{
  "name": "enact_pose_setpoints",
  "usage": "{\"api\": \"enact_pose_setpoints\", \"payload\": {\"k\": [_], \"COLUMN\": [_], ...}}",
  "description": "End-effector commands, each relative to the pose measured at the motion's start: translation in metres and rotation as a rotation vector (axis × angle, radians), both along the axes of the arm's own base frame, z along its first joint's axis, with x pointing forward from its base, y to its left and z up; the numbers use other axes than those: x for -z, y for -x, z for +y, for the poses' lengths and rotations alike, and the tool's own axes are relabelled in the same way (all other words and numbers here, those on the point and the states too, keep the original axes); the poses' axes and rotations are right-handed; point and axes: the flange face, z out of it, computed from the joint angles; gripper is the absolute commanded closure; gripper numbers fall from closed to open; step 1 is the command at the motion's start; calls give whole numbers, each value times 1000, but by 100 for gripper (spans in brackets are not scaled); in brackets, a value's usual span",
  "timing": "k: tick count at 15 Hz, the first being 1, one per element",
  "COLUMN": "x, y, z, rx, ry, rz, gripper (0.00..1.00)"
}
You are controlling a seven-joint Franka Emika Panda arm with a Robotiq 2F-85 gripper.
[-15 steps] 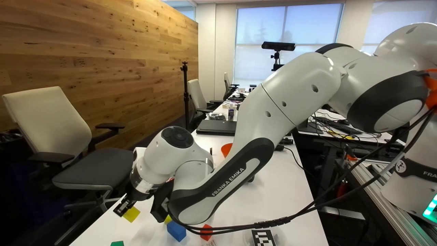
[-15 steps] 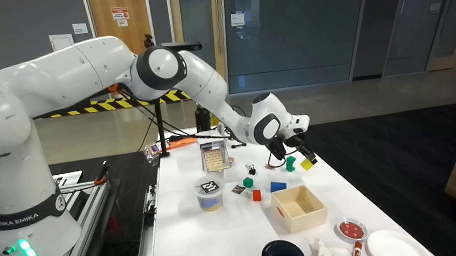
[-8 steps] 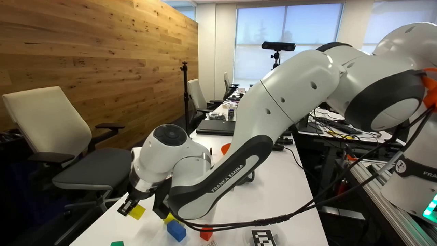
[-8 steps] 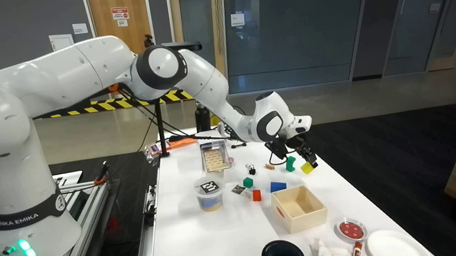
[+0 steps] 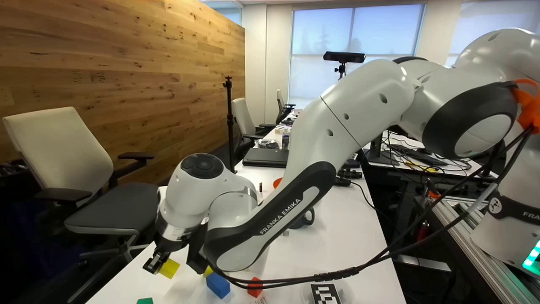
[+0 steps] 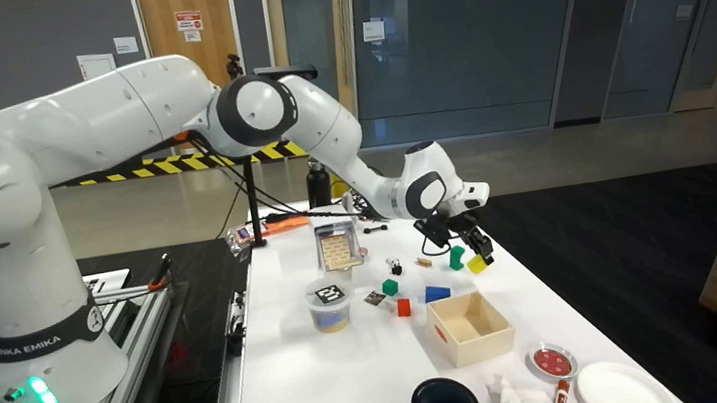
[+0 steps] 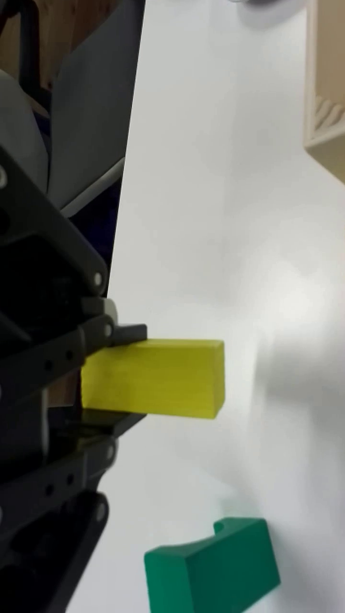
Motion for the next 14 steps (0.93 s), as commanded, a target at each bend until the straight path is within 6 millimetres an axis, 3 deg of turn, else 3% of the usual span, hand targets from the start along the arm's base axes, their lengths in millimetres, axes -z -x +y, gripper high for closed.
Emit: {"api": "enact_pose_setpoints", "payload": {"k": [1,5,6,7,12,14], "x": [-7,-9,-9,-9,-8,-8], "y": [-6,-8,-8,-8,-10,-8], "z": [2,4,5,5,2,5], "rx": [-8,-12,-13,-13,-1,-25], "ry": [-14,-23,-25,-28,-30,-22], "rz": [-25,-24,-15,-9,19,93], "gripper": [91,91,41,41,7,0]}}
